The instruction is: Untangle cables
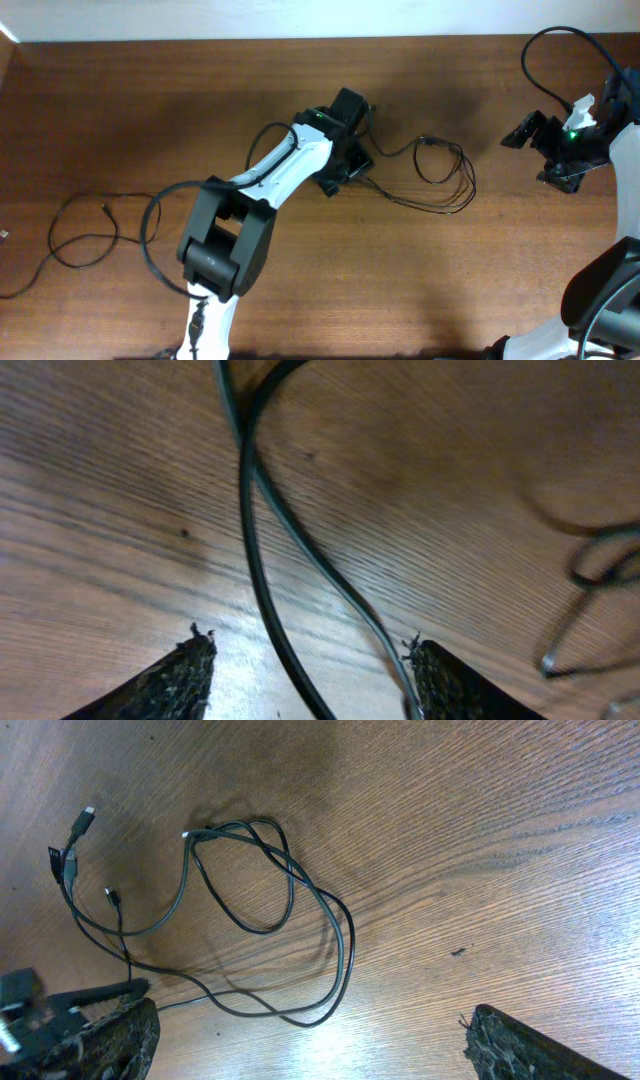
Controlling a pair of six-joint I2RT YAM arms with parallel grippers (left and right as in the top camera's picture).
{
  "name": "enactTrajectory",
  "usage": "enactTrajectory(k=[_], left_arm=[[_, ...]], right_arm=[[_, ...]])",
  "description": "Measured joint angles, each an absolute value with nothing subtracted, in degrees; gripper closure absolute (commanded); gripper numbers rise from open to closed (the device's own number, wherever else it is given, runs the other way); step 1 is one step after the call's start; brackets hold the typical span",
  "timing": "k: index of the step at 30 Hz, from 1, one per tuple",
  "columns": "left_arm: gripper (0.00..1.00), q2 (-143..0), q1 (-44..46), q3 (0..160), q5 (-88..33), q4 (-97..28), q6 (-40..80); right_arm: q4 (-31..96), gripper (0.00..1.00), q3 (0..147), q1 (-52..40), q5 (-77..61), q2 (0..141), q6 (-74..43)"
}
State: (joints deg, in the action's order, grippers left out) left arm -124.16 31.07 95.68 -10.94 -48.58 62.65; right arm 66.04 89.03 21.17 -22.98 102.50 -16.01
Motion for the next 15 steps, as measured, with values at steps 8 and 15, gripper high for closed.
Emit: enactTrajectory(k=[8, 15], left_arm=[[1.0, -125.62, 30.94, 95.77, -10.98, -48.56, 54.78], [1.0, -124.07, 29.76, 101.73, -11.18, -50.22, 31.83]], right_arm=[[66.04, 0.01, 89.03, 21.17, -22.98, 102.5, -15.86], [66.04, 0.01, 89.03, 21.17, -22.98, 102.5, -15.84]])
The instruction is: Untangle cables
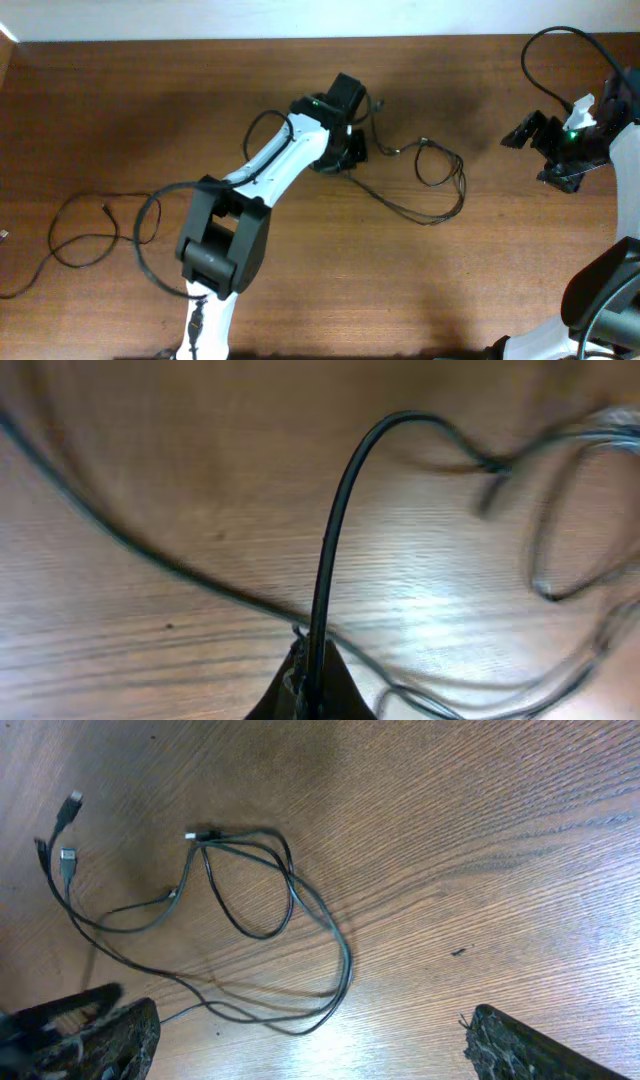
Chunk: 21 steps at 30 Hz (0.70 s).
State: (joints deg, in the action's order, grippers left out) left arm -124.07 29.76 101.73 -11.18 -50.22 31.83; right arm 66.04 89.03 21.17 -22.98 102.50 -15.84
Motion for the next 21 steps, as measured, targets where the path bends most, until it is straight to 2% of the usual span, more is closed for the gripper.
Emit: enactTrajectory(k=[4, 11, 21], left_arm=[[1.0, -112.55, 29.76, 106.61, -11.18, -50.7, 22.48], [1.0, -92.16, 29.76, 110.48, -12.1, -45.65, 19.35], [1.0, -89.76, 28.67, 110.24, -13.58, -23.46, 20.16]], right_arm=[[66.06, 0.01, 89.03, 21.17, -22.98, 102.5, -15.84], [66.06, 0.01, 89.03, 20.8, -23.0, 102.5, -15.84], [66.04, 0.01, 89.03, 11.55, -23.4, 102.5, -15.86]])
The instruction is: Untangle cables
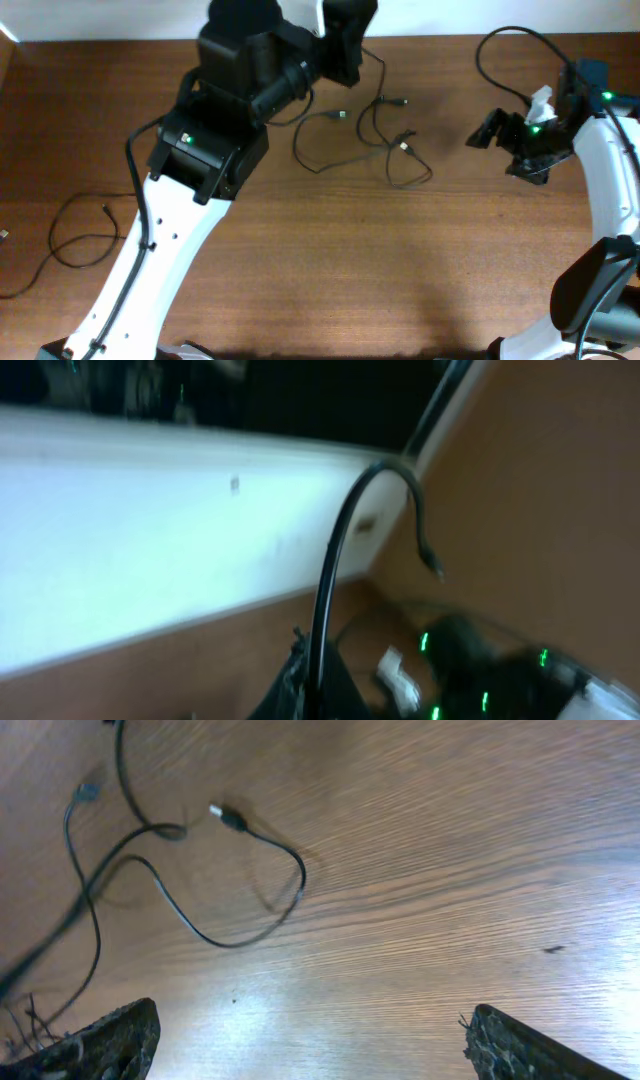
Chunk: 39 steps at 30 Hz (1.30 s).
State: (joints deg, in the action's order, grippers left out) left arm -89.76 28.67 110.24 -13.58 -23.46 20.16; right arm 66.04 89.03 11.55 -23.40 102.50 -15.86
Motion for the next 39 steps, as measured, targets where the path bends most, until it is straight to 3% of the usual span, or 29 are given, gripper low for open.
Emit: enactTrajectory(k=[9, 16, 24, 31, 39], left_arm=[[1.0, -89.21, 26.26, 110.19, -7.62, -5.06, 24.56], [1.0, -88.86, 26.2, 110.17, -3.99, -16.88, 24.47], [1.0, -88.86, 24.75, 110.17, -4.47, -21.37, 24.01], [1.0, -86.04, 21.63, 110.1, -5.13, -11.25, 23.99], [1.0, -81.43, 21.21, 110.26, -4.62, -10.48, 23.99]], right_arm=[[64.88, 0.01, 88.99, 8.05, -35.57, 102.5, -15.84], [64.1, 0.02, 88.99, 7.27, -45.04, 102.5, -13.45], [54.59, 0.02, 88.97, -3.9, -46.3, 102.5, -14.24], [44.64, 0.06, 88.92, -9.96, -47.86, 102.5, -22.06], [40.56, 0.12, 89.47, -10.22, -54.0, 102.5, -27.55]])
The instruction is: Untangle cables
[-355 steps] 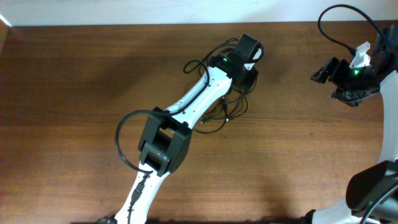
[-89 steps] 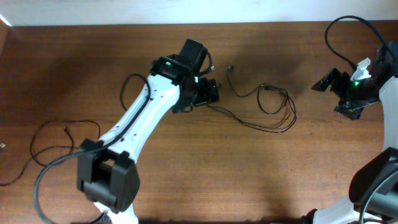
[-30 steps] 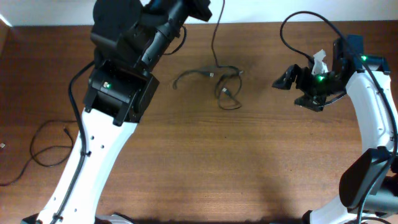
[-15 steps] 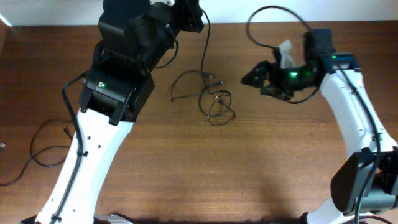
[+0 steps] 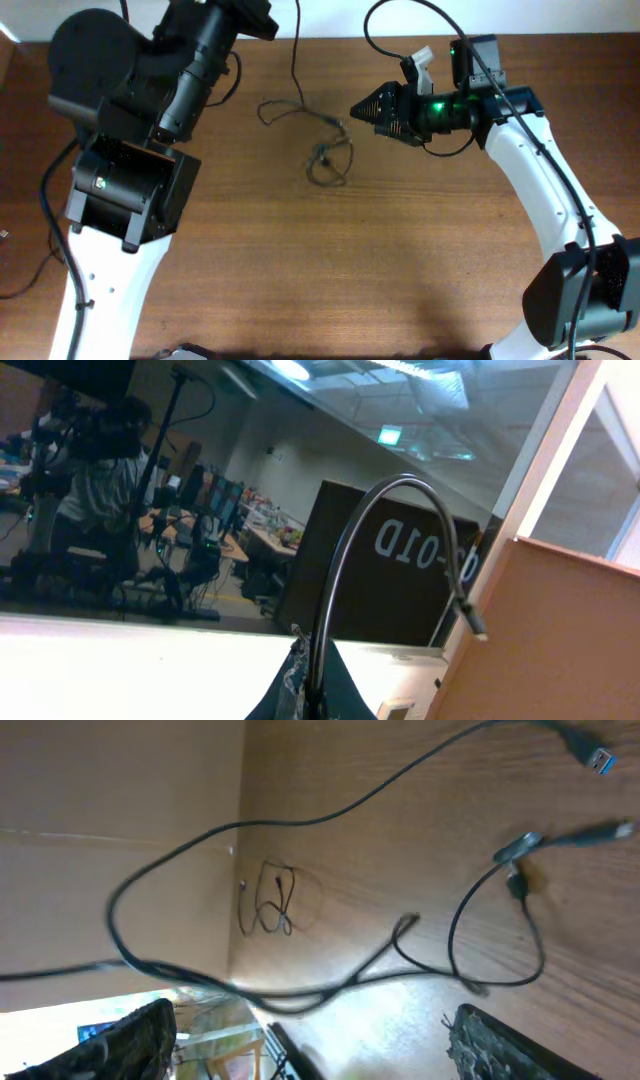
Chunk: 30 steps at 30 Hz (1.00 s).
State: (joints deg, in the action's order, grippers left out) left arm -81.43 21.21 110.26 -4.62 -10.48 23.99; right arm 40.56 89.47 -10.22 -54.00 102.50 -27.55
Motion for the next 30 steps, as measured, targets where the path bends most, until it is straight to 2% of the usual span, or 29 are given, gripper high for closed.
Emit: enactTrajectory(k=[4, 7, 9, 15, 20, 25, 30], left_arm=[[1.0, -81.76, 20.86, 110.26, -3.14, -11.33, 23.97], [1.0, -81.76, 19.59, 110.26, -2.42, -12.84, 23.81], [1.0, -81.76, 18.96, 110.26, -2.24, -13.54, 23.79], [1.0, -81.76, 18.65, 110.26, -1.89, -13.78, 23.79], [1.0, -81.76, 17.89, 110.26, -1.87, -14.61, 23.77], [1.0, -81.76, 17.8, 110.26, -1.87, -14.83, 23.77], [1.0, -81.76, 17.8, 110.26, -1.87, -14.85, 23.79]], right_arm=[[47.83, 0.12, 90.19, -10.22, -52.25, 102.5, -26.37], [56.45, 0.12, 90.13, -10.41, -46.15, 102.5, -18.33], [57.58, 0.12, 89.08, -11.4, -41.25, 102.5, -14.11], [50.43, 0.12, 82.91, -17.52, -36.18, 102.52, -8.12], [35.81, 0.13, 75.72, -19.42, -35.09, 102.56, -7.11], [20.64, 0.23, 69.32, -20.43, -34.26, 102.63, -6.83], [13.52, 0.47, 67.66, -22.37, -33.41, 102.63, -6.79]])
